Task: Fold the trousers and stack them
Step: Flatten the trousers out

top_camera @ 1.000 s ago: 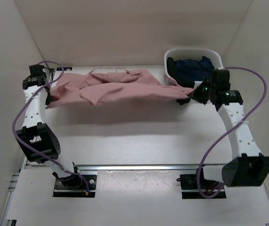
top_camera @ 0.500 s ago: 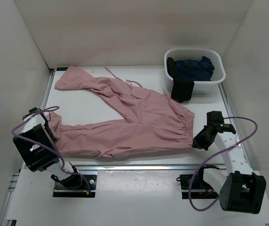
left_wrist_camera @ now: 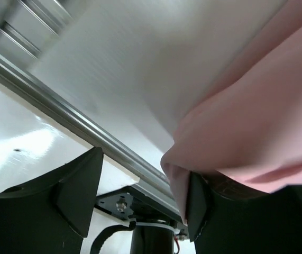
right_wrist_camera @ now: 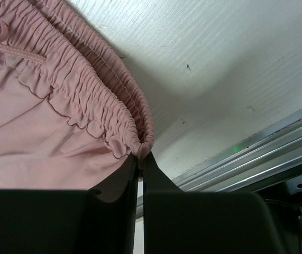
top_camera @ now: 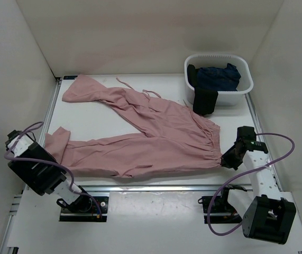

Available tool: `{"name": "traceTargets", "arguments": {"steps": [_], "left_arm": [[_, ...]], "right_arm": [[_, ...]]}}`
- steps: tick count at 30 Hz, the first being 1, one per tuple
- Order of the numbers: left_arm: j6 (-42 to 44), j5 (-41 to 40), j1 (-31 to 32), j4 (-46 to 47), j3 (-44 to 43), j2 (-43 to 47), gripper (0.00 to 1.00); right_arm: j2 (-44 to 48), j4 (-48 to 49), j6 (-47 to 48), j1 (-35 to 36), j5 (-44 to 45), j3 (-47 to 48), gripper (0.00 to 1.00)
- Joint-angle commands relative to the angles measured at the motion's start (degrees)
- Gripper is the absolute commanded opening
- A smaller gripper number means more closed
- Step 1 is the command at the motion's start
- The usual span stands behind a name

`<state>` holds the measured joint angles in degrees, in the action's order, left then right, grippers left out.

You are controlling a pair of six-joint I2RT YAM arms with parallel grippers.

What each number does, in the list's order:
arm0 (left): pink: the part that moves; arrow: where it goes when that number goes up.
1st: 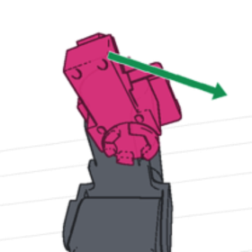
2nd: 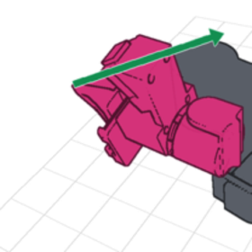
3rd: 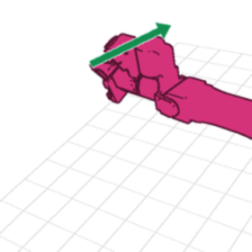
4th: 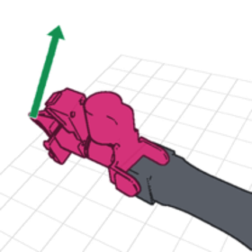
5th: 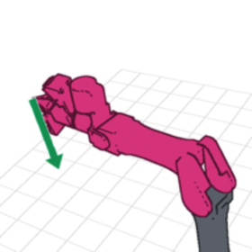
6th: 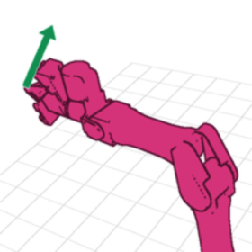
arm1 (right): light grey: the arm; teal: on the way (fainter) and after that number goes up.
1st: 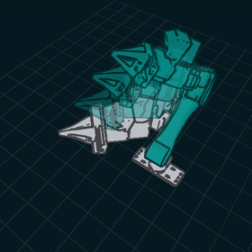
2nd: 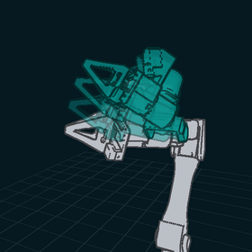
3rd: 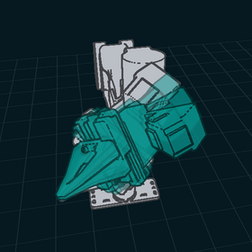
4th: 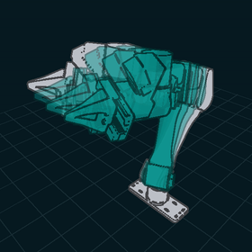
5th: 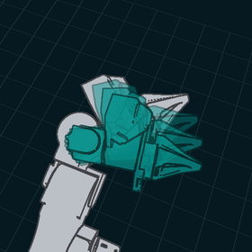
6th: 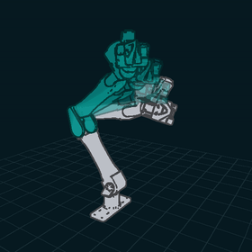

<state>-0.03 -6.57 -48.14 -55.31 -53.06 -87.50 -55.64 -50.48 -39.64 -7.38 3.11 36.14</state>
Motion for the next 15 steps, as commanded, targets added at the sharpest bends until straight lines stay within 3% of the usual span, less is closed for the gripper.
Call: {"name": "traceTargets", "arguments": {"steps": [1, 8, 10, 12, 15], "left_arm": [[0.03, 0.5, -0.82, 3.1, -5.21, 3.66, 0.7], [0.03, 1.12, -0.82, 3.1, -6.53, 2.87, 0.76], [0.03, 1.65, -0.82, 3.1, -5.92, 2.07, 0.76], [0.03, 2.17, -0.82, 3.1, -5.21, 2.07, 0.81], [0.03, 2.7, -0.82, 3.72, -3.9, 1.37, 0.82]], "right_arm": [[-0.61, 0.29, 2.19, -0.88, 4.0, 0.25, 0.0], [-1.14, -1.9, 3.34, -2.55, 8.04, 1.91, 0.0], [-1.14, -4.71, 0.98, -3.6, 12.6, 3.14, 0.0], [0.87, -4.72, -0.43, -4.75, 14.54, 4.99, 0.0], [-0.34, -4.01, 0.17, -4.75, 12.46, 6.92, 0.0]]}}
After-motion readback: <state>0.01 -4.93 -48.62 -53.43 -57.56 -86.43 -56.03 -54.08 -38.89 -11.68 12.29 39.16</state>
